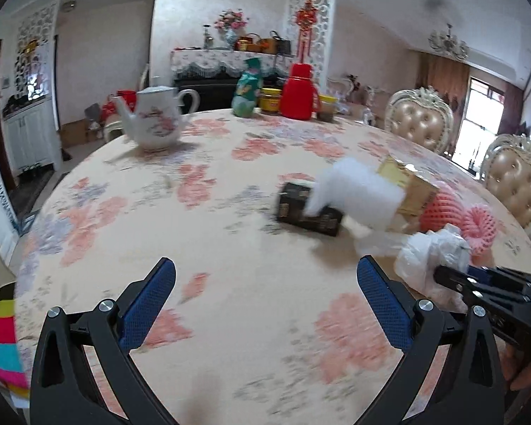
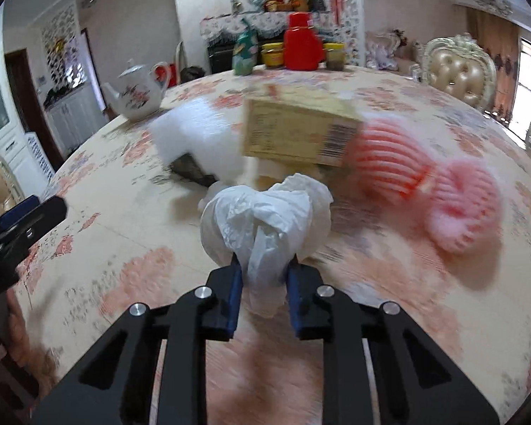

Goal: Collect trash
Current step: 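Grasp the white plastic bag bundle with the right tool, then grasp a flat white foam sheet with the left tool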

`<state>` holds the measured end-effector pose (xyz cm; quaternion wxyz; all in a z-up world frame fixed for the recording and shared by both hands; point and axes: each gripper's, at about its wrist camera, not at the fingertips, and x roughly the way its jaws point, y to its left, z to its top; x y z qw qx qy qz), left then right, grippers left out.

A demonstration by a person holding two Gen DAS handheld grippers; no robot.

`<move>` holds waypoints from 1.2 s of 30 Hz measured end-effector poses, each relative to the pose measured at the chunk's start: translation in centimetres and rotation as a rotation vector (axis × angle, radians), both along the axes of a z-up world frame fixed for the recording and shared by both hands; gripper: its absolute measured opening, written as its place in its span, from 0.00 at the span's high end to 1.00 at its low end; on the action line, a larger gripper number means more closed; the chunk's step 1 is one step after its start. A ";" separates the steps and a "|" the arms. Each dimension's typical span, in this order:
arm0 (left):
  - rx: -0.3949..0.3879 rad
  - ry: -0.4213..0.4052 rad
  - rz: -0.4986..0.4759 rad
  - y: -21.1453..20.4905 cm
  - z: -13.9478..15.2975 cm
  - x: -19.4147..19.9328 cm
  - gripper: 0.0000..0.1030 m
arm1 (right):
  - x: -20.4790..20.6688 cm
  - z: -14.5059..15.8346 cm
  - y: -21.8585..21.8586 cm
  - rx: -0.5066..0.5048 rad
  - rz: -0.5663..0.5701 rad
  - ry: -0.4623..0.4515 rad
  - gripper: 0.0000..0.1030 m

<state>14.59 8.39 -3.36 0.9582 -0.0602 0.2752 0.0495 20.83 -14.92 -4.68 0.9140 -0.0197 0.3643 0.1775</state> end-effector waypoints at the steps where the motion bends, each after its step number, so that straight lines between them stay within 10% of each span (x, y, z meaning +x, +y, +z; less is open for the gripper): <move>1: 0.001 0.005 -0.010 -0.8 0.0 0.6 0.07 | -0.4 0.1 -1.1 -0.003 -0.019 -0.009 0.80; 13: -0.001 0.051 -0.060 -6.3 -0.2 5.2 0.08 | -3.1 0.6 -9.9 0.028 -0.160 -0.056 0.80; 28: 0.001 0.173 -0.038 -6.2 -2.6 10.0 0.08 | -3.9 0.8 -10.3 0.061 -0.173 -0.073 0.80; 36: -0.062 0.217 -0.044 -5.4 -3.4 10.6 0.35 | -3.7 0.7 -10.3 0.052 -0.188 -0.068 0.80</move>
